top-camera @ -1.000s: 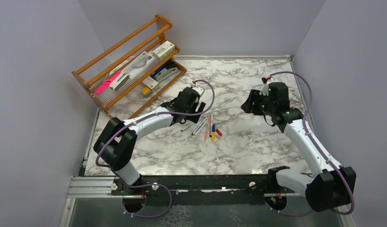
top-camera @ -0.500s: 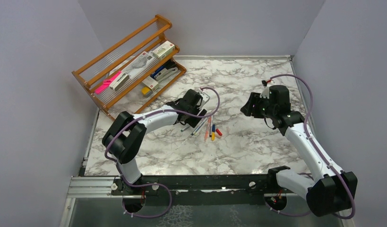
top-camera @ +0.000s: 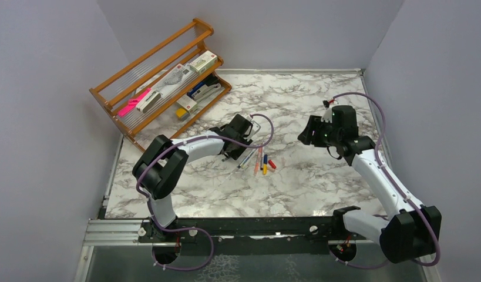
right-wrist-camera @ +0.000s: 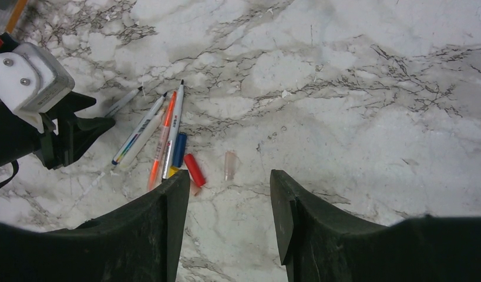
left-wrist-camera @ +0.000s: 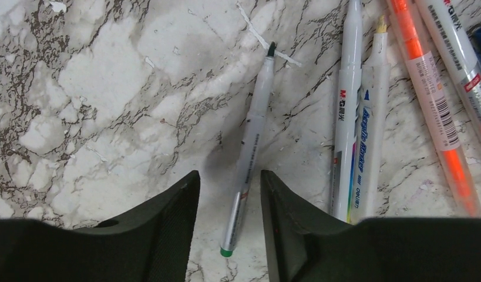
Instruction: Insert the pens into the pen caps
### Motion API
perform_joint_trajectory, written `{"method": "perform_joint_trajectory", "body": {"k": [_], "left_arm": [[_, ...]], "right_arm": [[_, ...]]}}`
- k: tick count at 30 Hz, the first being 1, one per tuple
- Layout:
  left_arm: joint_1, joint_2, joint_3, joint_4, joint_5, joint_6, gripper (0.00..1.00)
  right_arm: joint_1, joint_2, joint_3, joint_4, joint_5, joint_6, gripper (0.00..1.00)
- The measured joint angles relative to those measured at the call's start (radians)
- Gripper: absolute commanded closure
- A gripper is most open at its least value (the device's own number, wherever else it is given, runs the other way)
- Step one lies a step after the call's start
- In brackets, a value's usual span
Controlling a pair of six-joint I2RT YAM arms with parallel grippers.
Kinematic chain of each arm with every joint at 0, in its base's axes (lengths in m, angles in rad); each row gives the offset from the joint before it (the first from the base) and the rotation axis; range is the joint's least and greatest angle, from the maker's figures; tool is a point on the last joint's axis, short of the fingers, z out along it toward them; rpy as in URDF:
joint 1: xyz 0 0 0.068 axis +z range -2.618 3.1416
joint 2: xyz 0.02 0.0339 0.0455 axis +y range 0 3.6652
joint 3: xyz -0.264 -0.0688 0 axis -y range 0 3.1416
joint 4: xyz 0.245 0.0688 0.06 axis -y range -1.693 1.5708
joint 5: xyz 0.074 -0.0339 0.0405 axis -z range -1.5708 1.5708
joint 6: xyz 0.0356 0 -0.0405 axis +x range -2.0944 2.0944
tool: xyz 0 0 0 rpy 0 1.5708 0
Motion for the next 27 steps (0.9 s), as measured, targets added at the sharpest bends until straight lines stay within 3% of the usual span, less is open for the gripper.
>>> {"method": "perform_joint_trajectory", "body": {"k": [4,14,16,18,20,27], "left_arm": [[0.000,0.003,0.000,-0.006,0.006,-0.002,1.00],[0.005,0.009,0.014,-0.008,0.057,-0.033,1.00],[0.005,0.008,0.026,-0.009,0.078,-0.050,1.00],[0.005,0.003,0.043,-0.008,0.110,-0.066,1.00],[0.005,-0.008,0.060,-0.006,0.149,-0.080,1.00],[0.003,-0.092,0.132,0.077,0.328,-0.178,1.00]], "right_arm": [[0.000,0.014,0.000,0.000,0.000,0.000,0.46],[0.000,0.035,0.014,0.008,-0.041,0.000,0.46],[0.000,0.038,0.032,0.018,-0.070,0.004,0.41],[0.000,0.045,0.056,0.030,-0.107,0.018,0.27],[0.000,0.063,0.095,0.044,-0.154,0.034,0.22],[0.000,0.129,0.164,0.132,-0.314,0.099,0.25]]}}
